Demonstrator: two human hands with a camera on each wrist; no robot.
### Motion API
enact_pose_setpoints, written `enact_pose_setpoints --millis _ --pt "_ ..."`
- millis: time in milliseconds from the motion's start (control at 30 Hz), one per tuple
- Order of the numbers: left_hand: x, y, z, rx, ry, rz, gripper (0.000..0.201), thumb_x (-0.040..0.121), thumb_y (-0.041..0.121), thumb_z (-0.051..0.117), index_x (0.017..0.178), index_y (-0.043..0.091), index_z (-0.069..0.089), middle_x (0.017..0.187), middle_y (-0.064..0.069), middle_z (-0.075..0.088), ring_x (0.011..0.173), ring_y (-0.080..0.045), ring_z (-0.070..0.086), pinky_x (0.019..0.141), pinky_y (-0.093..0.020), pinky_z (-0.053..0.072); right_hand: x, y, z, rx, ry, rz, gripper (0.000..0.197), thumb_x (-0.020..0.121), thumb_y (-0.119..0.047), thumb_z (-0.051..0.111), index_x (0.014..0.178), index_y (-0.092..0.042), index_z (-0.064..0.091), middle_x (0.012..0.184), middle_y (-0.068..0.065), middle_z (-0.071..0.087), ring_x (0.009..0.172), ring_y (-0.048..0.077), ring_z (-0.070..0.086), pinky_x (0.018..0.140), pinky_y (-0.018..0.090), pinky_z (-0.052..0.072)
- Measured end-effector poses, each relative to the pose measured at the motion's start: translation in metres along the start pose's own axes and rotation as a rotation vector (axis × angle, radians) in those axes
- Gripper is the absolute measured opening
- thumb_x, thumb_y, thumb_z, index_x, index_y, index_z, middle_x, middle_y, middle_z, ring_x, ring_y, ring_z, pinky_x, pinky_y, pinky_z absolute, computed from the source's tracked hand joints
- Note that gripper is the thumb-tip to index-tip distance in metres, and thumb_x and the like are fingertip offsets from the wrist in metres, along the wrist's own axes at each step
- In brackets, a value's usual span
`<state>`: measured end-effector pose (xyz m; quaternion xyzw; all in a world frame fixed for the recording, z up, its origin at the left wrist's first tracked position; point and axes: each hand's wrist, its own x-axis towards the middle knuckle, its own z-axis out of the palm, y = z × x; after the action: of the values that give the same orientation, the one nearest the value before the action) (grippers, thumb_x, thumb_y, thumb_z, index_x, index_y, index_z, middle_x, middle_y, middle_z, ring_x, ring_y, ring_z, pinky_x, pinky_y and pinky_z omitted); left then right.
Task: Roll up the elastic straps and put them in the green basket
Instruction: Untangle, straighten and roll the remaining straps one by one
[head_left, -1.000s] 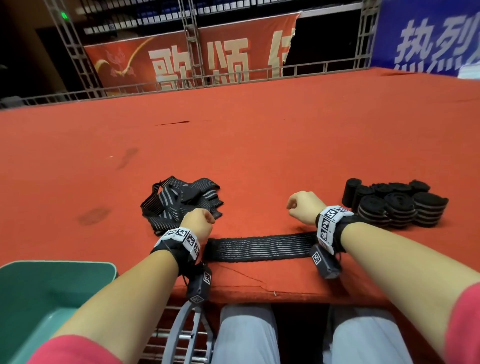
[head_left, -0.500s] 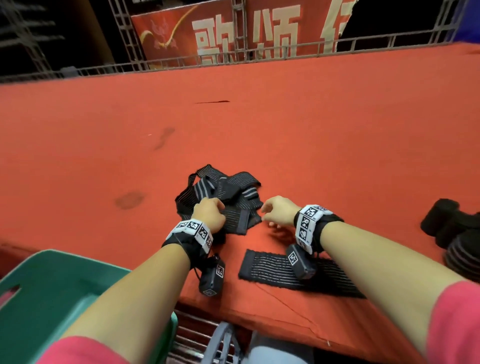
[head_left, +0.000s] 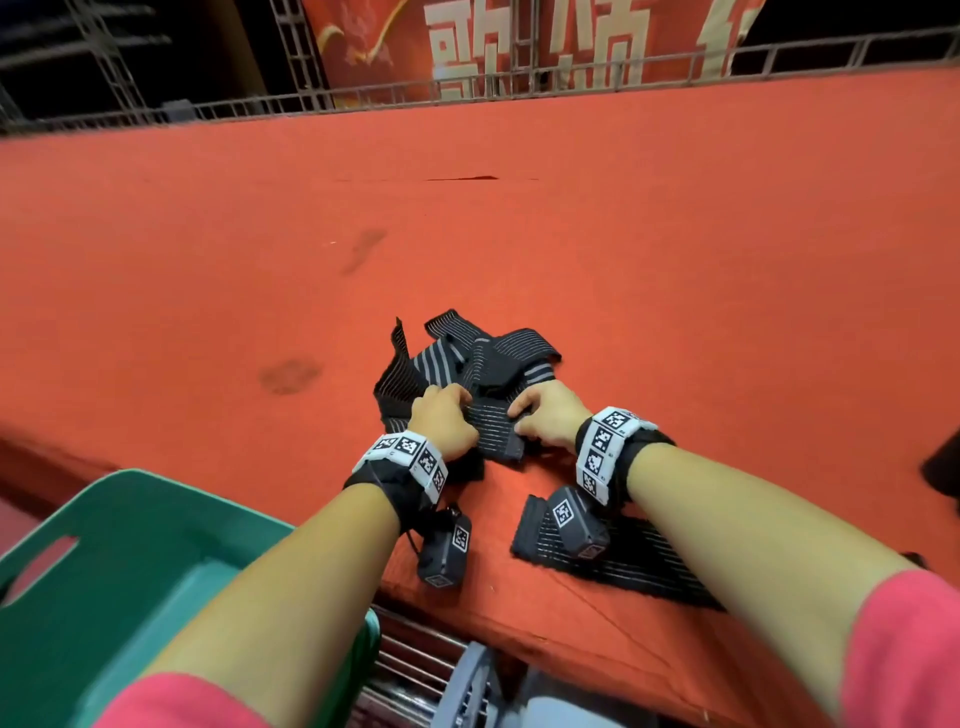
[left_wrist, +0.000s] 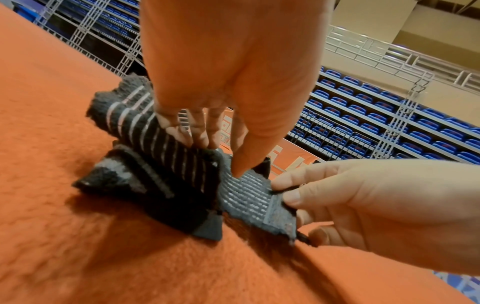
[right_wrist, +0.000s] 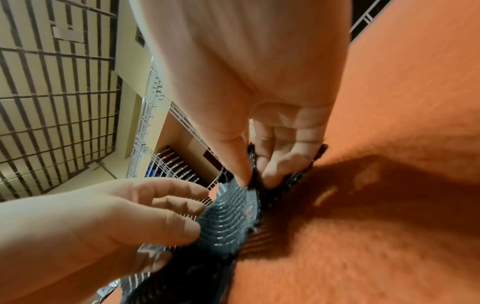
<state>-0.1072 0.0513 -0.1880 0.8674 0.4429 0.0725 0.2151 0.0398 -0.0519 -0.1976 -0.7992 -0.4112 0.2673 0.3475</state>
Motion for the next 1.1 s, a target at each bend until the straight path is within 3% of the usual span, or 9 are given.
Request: enact_pose_setpoints --millis 167,367,467,633,733,867,967,1100 --pt "0.0 0.011 0.001 -0.003 -0.056 -0.017 0.085 0.068 0.021 0.08 0.143 0.022 0.039 0.134 -0.011 0.041 0.125 -0.036 0.041 0.104 -0.043 0.043 -0.009 -0.002 -0.031 0.1 0.151 0.012 0.027 0.078 0.002 0.057 0.072 -0.023 0.064 0.068 -0.005 0.059 0.057 0.015 0.056 0.057 0.035 0.053" --pt "-0.004 0.029 0.009 0.047 -0.068 -0.01 0.087 0.073 0.03 0.077 0.147 0.03 0.03 0.136 -0.013 0.042 0.127 -0.039 0.043 0.105 -0.05 0.04 -0.027 0.009 -0.07 0.173 0.222 0.016 0.025 0.08 0.0 0.054 0.072 -0.023 0.062 0.073 -0.002 0.06 0.065 0.02 0.057 0.06 0.039 0.057" --pt "-0.008 0.042 0.014 0.075 -0.013 0.015 0.088 0.073 0.028 0.076 0.147 0.035 0.028 0.138 -0.008 0.039 0.13 -0.037 0.04 0.103 -0.059 0.037 -0.038 0.013 -0.081 0.231 0.234 0.016 0.026 0.082 0.003 0.05 0.073 -0.019 0.061 0.073 0.002 0.058 0.058 0.018 0.054 0.049 0.032 0.054" --pt "-0.012 0.068 0.026 0.039 0.101 0.117 0.094 0.073 0.038 0.078 0.15 0.039 0.024 0.146 -0.004 0.032 0.132 -0.034 0.033 0.105 -0.056 0.036 -0.06 0.014 -0.101 0.351 0.241 0.021 0.027 0.084 0.009 0.046 0.075 -0.012 0.061 0.074 0.008 0.058 0.058 0.021 0.058 0.046 0.033 0.056" --pt "-0.013 0.086 0.034 0.029 0.163 0.176 0.084 0.077 0.041 0.072 0.149 0.038 0.029 0.145 -0.003 0.035 0.131 -0.034 0.035 0.105 -0.057 0.037 -0.074 0.009 -0.118 0.398 0.221 -0.003 0.028 0.084 0.011 0.046 0.076 -0.012 0.061 0.074 0.01 0.057 0.059 0.023 0.06 0.047 0.033 0.056" --pt "-0.018 0.116 0.043 0.054 0.17 0.219 0.062 0.085 0.025 0.057 0.145 0.032 0.04 0.146 -0.002 0.04 0.131 -0.031 0.037 0.103 -0.055 0.035 -0.095 0.008 -0.147 0.407 0.194 -0.045 0.027 0.085 0.011 0.046 0.081 -0.01 0.062 0.077 0.01 0.058 0.058 0.02 0.058 0.047 0.029 0.053" --pt "-0.017 0.128 0.047 0.018 0.194 0.181 0.05 0.089 0.015 0.05 0.136 0.03 0.051 0.142 -0.002 0.045 0.13 -0.032 0.038 0.103 -0.055 0.034 -0.108 0.011 -0.168 0.447 0.165 -0.054 0.029 0.084 0.012 0.044 0.081 -0.01 0.062 0.079 0.016 0.059 0.064 0.027 0.056 0.055 0.035 0.048" --pt "-0.011 0.128 0.047 -0.062 0.28 0.104 0.038 0.089 0.012 0.046 0.124 0.02 0.059 0.134 -0.006 0.054 0.125 -0.034 0.044 0.099 -0.053 0.037 -0.124 0.014 -0.195 0.533 0.214 -0.072 0.03 0.085 0.014 0.039 0.079 -0.008 0.057 0.071 0.013 0.054 0.049 0.022 0.049 0.043 0.025 0.042"
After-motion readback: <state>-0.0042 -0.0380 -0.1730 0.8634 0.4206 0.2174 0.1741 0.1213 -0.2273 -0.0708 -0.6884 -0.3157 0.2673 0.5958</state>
